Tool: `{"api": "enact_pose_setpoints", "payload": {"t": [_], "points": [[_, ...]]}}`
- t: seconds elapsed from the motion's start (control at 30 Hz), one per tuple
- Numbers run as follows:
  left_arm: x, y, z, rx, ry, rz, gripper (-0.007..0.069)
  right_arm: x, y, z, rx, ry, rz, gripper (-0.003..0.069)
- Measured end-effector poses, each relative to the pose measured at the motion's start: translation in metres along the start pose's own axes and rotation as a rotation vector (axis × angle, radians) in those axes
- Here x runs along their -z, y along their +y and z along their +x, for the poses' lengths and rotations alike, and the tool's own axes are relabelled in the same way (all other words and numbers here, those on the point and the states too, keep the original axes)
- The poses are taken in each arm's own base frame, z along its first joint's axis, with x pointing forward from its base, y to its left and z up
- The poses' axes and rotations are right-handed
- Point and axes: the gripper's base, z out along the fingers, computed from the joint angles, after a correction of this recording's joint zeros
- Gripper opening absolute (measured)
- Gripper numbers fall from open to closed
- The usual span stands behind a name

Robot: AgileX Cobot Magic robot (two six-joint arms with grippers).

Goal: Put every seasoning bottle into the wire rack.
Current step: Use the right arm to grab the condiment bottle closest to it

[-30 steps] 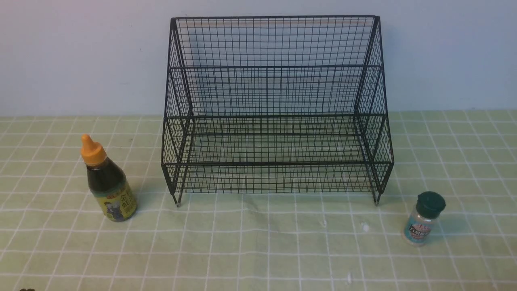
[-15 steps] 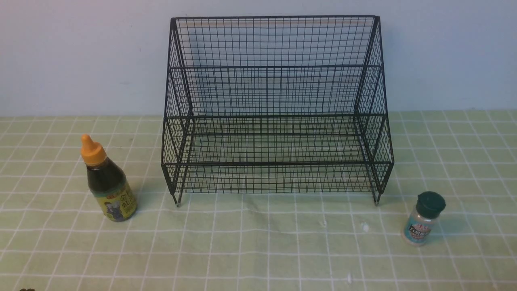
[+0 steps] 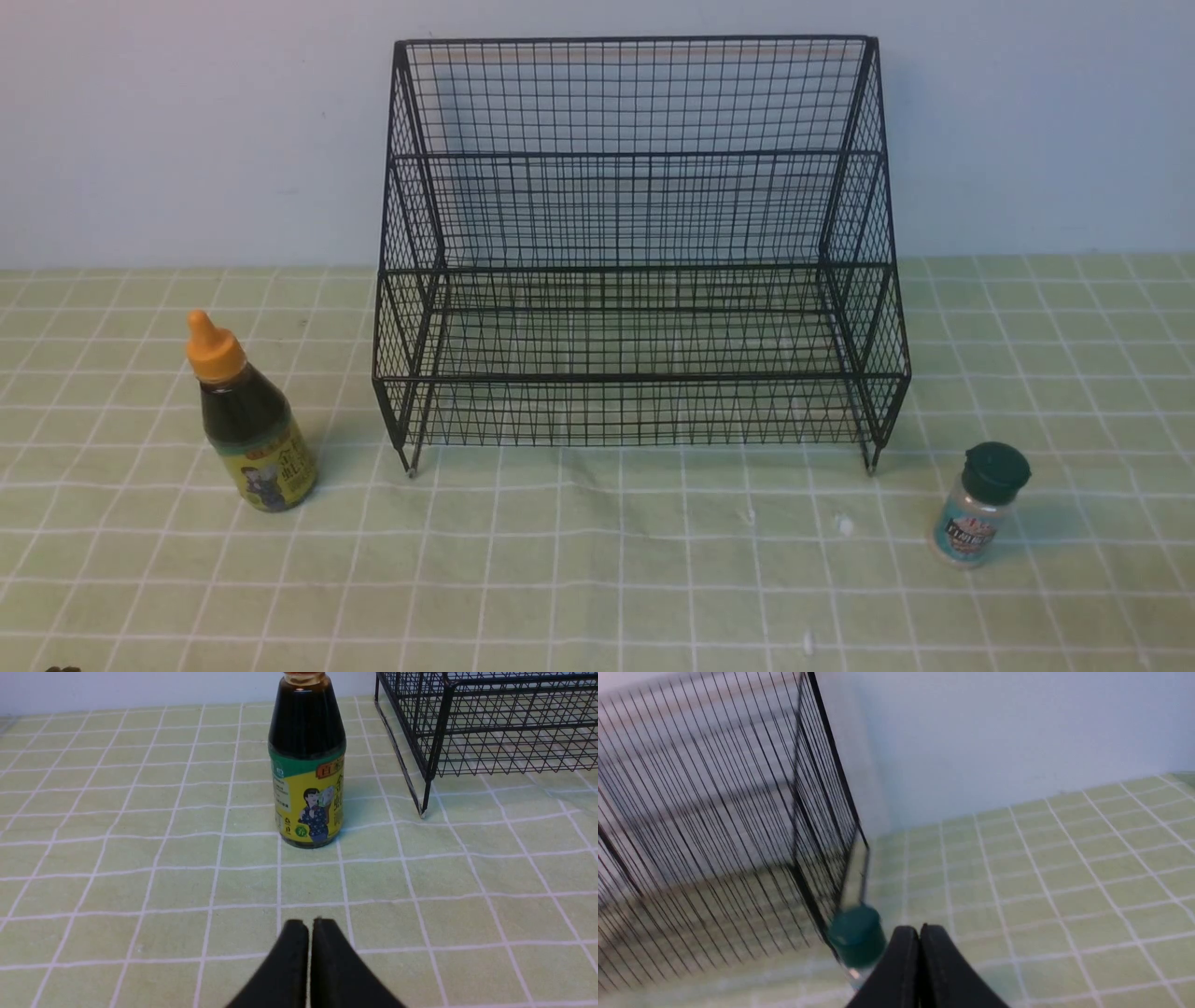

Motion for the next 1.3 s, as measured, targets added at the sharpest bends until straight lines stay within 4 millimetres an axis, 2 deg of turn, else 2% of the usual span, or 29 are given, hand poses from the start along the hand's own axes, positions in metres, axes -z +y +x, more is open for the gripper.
{"api": "enact_pose_setpoints", "payload": {"t": [0.23, 0.47, 0.57, 0.63, 0.73, 0.77, 0.87, 0.9, 0.93, 1.0, 1.03, 1.07, 1.1, 1.13, 1.17, 1.23, 1.3], "points": [[0.000, 0.000, 0.000, 0.000, 0.000, 0.000, -0.0006, 0.001, 0.002, -0.016, -0.250, -0.177, -0.044, -0.0015], [0.000, 0.000, 0.000, 0.000, 0.000, 0.000, -0.0006, 0.003, 0.001, -0.024, -0.280, -0.264, -0.052, -0.0015], [0.000, 0.000, 0.000, 0.000, 0.000, 0.000, -0.0006, 0.007, 0.004, -0.037, -0.307, -0.347, -0.076, -0.0015], [0.000, 0.000, 0.000, 0.000, 0.000, 0.000, -0.0006, 0.011, 0.010, -0.050, -0.300, -0.351, -0.100, -0.0015], [0.000, 0.000, 0.000, 0.000, 0.000, 0.000, -0.0006, 0.016, 0.034, -0.098, -0.178, -0.281, -0.127, -0.0015], [0.000, 0.000, 0.000, 0.000, 0.000, 0.000, -0.0006, 0.013, 0.042, -0.113, -0.137, -0.208, -0.117, -0.0015], [0.000, 0.000, 0.000, 0.000, 0.000, 0.000, -0.0006, -0.007, 0.056, -0.140, -0.043, 0.041, -0.069, -0.0015], [0.000, 0.000, 0.000, 0.000, 0.000, 0.000, -0.0006, -0.009, 0.057, -0.142, -0.039, 0.060, -0.066, -0.0015], [0.000, 0.000, 0.000, 0.000, 0.000, 0.000, -0.0006, -0.026, 0.063, -0.152, 0.006, 0.220, -0.037, -0.0015], [0.000, 0.000, 0.000, 0.000, 0.000, 0.000, -0.0006, -0.048, 0.068, -0.159, 0.037, 0.409, -0.005, -0.0015], [0.000, 0.000, 0.000, 0.000, 0.000, 0.000, -0.0006, -0.051, 0.068, -0.161, 0.039, 0.413, -0.003, -0.0015], [0.000, 0.000, 0.000, 0.000, 0.000, 0.000, -0.0006, -0.072, 0.070, -0.164, 0.054, 0.539, 0.022, -0.0009], [0.000, 0.000, 0.000, 0.000, 0.000, 0.000, -0.0006, -0.075, 0.070, -0.165, 0.057, 0.553, 0.024, -0.0006], [0.000, 0.000, 0.000, 0.000, 0.000, 0.000, -0.0006, -0.096, 0.071, -0.165, 0.085, 0.654, 0.040, 0.0008], [0.000, 0.000, 0.000, 0.000, 0.000, 0.000, -0.0006, -0.096, 0.070, -0.165, 0.086, 0.660, 0.042, 0.0010], [0.000, 0.000, 0.000, 0.000, 0.000, 0.000, -0.0006, -0.128, 0.067, -0.159, 0.165, 0.786, 0.048, 0.0060], [0.000, 0.000, 0.000, 0.000, 0.000, 0.000, -0.0006, -0.139, 0.066, -0.154, 0.184, 0.824, 0.047, 0.0083]]}}
